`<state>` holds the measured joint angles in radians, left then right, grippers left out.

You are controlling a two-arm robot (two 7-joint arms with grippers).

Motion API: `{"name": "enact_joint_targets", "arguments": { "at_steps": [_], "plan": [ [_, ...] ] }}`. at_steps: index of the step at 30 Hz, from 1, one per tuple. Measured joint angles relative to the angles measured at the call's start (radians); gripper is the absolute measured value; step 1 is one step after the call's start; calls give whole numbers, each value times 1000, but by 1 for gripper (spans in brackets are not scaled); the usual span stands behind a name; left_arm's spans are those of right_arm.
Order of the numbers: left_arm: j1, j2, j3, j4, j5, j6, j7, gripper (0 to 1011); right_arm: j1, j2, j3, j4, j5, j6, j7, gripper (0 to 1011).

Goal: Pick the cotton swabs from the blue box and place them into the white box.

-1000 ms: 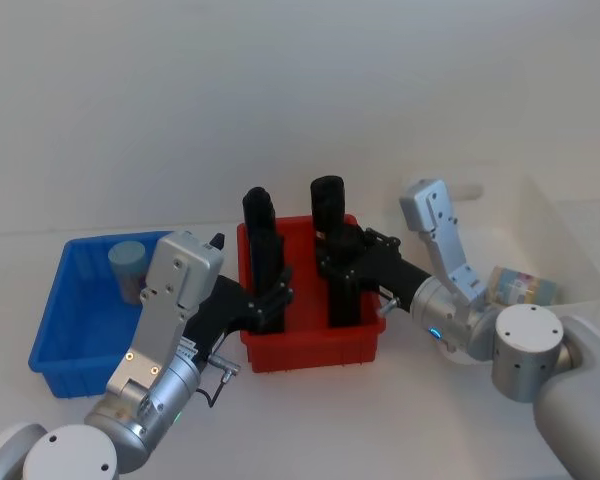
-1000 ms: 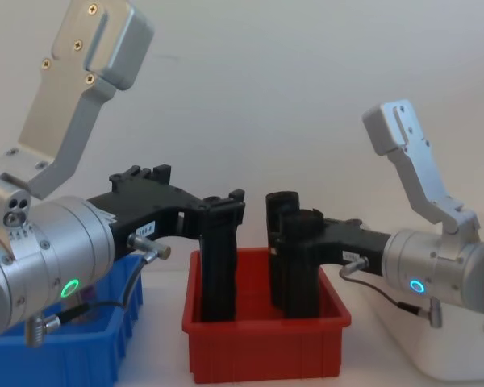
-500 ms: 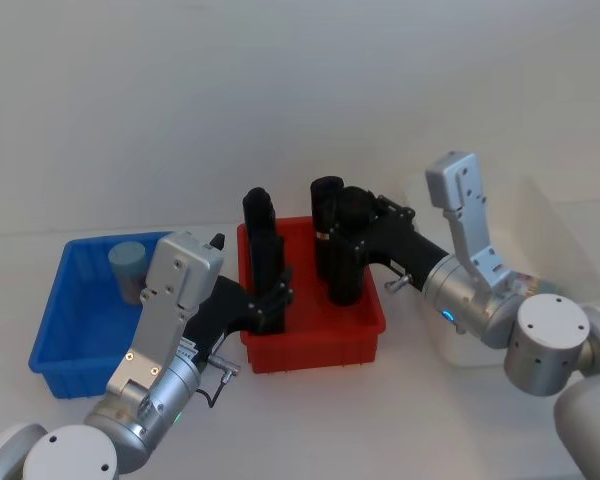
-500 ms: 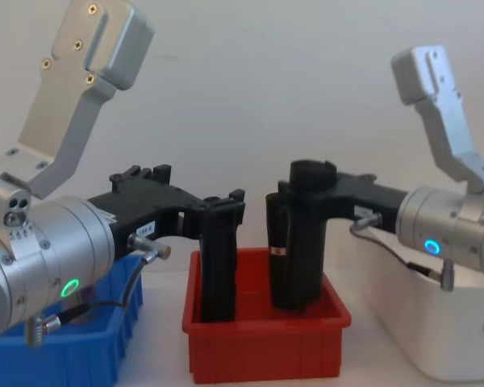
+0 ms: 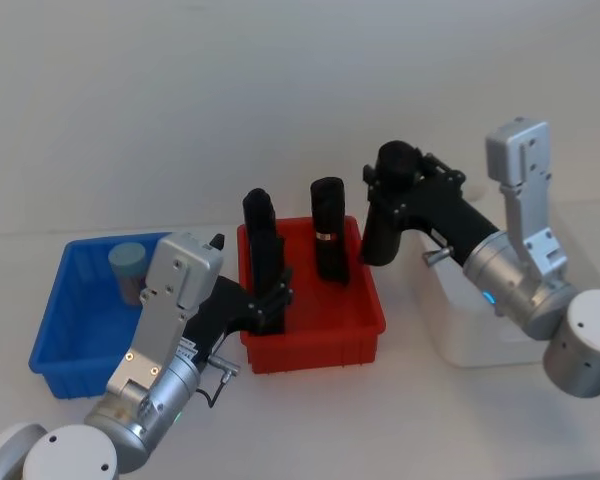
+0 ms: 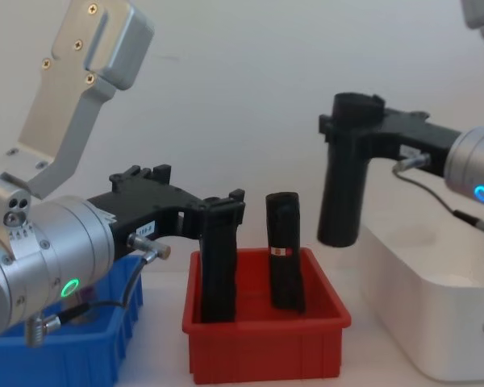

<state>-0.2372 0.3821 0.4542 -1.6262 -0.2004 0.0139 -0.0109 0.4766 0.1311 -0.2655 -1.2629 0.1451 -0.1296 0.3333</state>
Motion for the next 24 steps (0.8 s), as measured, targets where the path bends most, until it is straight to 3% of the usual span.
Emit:
{"name": "enact_joint_targets", "arguments": {
  "at_steps": [11,24],
  "plan": [
    [0,0,0,0,0,0,0,1003,-77,72,55,-162,11,57,-107,538],
    [0,0,0,0,0,0,0,1003,-119,126,102,-222,37,118,-159,538]
  ]
}}
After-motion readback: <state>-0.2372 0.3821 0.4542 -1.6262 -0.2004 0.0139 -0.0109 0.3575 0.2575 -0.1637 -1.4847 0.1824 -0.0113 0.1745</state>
